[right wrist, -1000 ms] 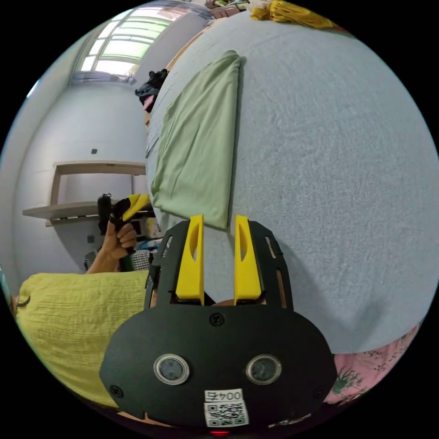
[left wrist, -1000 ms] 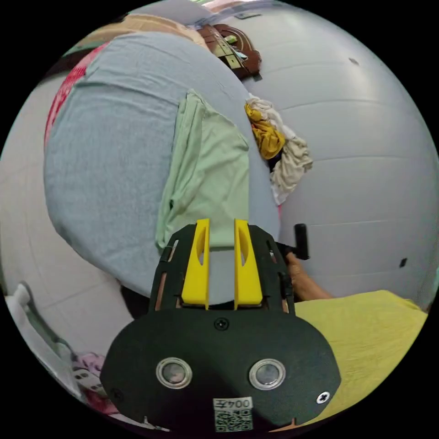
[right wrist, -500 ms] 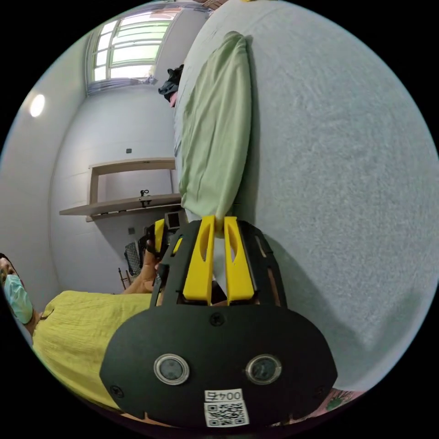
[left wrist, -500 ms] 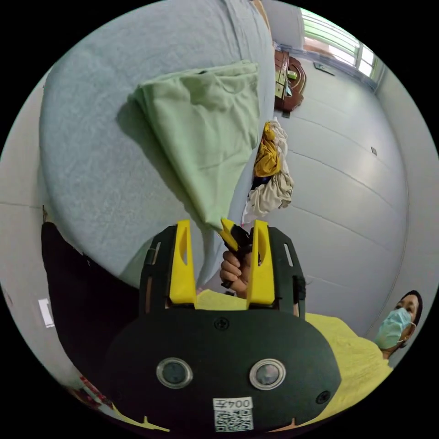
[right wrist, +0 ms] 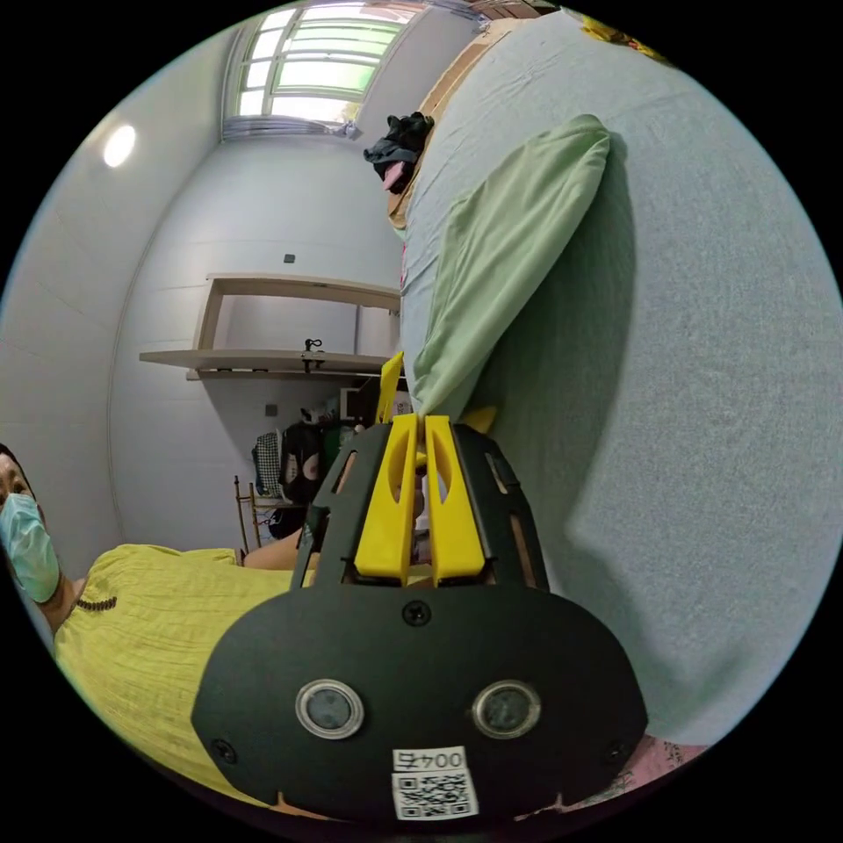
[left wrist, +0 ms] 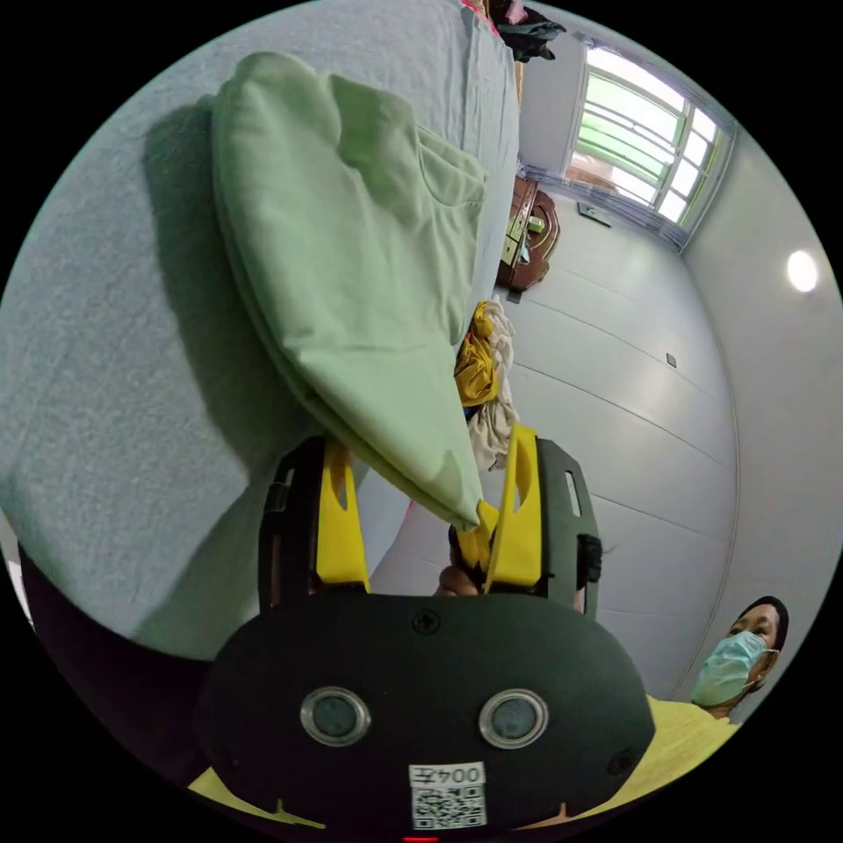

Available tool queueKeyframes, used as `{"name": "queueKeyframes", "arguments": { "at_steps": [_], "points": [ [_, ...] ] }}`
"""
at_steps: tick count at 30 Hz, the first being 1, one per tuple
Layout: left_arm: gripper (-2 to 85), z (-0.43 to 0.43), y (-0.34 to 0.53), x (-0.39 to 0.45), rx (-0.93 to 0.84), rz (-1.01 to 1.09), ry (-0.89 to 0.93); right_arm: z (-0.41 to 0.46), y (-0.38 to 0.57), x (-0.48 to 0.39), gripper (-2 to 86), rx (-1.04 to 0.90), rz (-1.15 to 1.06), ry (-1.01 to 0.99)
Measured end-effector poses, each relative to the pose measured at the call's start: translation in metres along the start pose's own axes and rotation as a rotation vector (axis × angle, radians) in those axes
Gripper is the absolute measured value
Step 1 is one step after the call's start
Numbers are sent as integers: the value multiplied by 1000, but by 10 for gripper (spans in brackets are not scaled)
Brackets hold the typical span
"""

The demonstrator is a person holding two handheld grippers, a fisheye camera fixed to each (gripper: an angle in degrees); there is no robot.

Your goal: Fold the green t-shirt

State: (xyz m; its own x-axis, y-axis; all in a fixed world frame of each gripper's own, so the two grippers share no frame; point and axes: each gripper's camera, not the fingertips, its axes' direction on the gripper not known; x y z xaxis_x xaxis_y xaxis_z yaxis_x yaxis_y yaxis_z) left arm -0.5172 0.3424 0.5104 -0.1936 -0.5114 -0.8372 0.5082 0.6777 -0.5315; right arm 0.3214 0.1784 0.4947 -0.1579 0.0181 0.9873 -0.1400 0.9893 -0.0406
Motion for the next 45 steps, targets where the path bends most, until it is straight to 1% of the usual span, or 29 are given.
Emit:
{"name": "queueKeyframes", "arguments": {
  "at_steps": [1, 3, 5, 6, 8, 9, 11, 14, 19, 26, 33, 36, 37, 39, 41, 42, 44, 45],
  "points": [
    [202, -1, 1, 1, -3, 13, -1, -1, -3, 5, 13, -3, 5, -5],
    [109, -7, 5, 6, -13, 63, -6, -2, -7, 12, 17, -4, 13, -15],
    [58, -16, 10, 9, 8, 83, -20, -6, -13, 22, 31, -2, 35, -35],
    [48, -21, 12, 12, 11, 87, -26, -8, -14, 25, 36, 0, 43, -40],
    [43, -29, 17, 18, 19, 101, -37, -16, -21, 42, 77, 29, 78, -76],
    [42, -33, 20, 20, 19, 90, -29, -18, -23, 47, 81, 41, 93, -91],
    [39, -39, 26, 22, 13, 63, -11, -22, -36, 70, 117, 80, 155, -158],
    [39, -48, 37, 24, -6, 36, 21, -20, -62, 90, 137, 126, 191, -193],
    [39, -68, 54, 25, -26, 29, 56, 6, -118, 106, 160, 123, 192, -181],
    [41, -102, 87, 15, -51, 32, 52, 45, -190, 127, 163, 179, 228, -176],
    [41, -137, 130, -3, -63, 28, 59, 96, -229, 139, 160, 234, 256, -185],
    [40, -153, 150, -9, -62, 58, 15, 124, -240, 140, 134, 257, 255, -203],
    [40, -156, 154, -11, -63, 64, 3, 136, -243, 139, 116, 263, 249, -208],
    [40, -169, 173, -13, -57, 109, -61, 151, -246, 127, 80, 284, 208, -147],
    [40, -180, 191, -11, -40, 163, -139, 169, -248, 89, 40, 307, 79, -20],
    [40, -188, 204, -8, -24, 208, -193, 174, -247, 77, 33, 311, 37, 7],
    [40, -203, 227, -2, 8, 272, -261, 200, -243, 19, 27, 289, -154, 117],
    [40, -215, 245, 1, 37, 309, -281, 207, -241, 5, 26, 278, -202, 141]
  ]
}}
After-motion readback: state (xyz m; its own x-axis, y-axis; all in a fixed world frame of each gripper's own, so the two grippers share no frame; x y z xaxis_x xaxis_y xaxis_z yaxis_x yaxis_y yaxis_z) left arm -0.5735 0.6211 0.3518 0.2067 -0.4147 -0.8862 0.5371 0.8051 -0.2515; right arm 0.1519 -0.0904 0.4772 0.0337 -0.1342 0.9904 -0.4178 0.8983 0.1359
